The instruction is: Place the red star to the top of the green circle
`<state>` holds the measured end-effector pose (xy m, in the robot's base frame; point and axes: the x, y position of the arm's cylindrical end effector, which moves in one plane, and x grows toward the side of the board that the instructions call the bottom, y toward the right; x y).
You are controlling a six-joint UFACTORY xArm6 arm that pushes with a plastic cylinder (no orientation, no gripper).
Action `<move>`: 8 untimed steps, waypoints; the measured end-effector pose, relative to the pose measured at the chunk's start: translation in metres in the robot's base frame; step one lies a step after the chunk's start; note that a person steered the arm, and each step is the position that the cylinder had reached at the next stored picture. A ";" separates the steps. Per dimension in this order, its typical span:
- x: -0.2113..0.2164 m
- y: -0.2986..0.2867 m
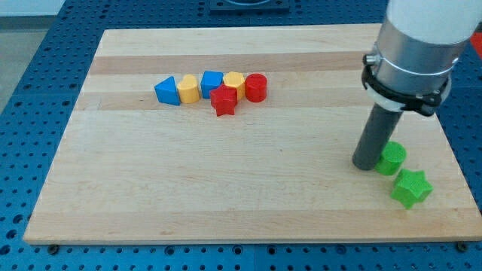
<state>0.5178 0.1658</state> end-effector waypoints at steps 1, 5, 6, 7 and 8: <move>0.000 0.006; -0.028 -0.206; -0.046 -0.254; -0.074 -0.281; -0.107 -0.282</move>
<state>0.4109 -0.1158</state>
